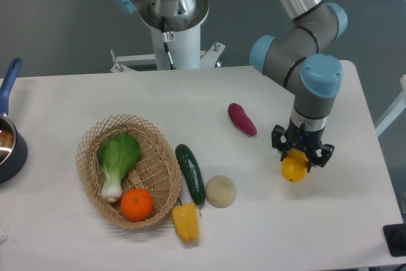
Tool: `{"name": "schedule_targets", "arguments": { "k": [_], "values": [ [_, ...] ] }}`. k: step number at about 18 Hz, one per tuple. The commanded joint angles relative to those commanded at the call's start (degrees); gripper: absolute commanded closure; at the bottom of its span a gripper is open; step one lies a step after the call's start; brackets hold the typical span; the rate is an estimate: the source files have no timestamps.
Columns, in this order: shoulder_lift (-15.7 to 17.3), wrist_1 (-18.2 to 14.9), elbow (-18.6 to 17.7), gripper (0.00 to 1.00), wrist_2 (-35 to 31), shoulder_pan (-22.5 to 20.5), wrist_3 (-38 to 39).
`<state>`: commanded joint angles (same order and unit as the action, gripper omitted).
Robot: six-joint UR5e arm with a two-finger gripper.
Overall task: Place the mango on the table
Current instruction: 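Lower the yellow mango onto the table and open the gripper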
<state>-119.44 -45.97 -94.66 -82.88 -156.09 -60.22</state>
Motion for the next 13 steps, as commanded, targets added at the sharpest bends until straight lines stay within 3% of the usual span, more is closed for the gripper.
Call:
{"name": "schedule_targets", "arguments": {
  "k": [13],
  "values": [
    [-2.46,0.0,1.06,0.59,-0.17,2.11,8.9]
  ]
}}
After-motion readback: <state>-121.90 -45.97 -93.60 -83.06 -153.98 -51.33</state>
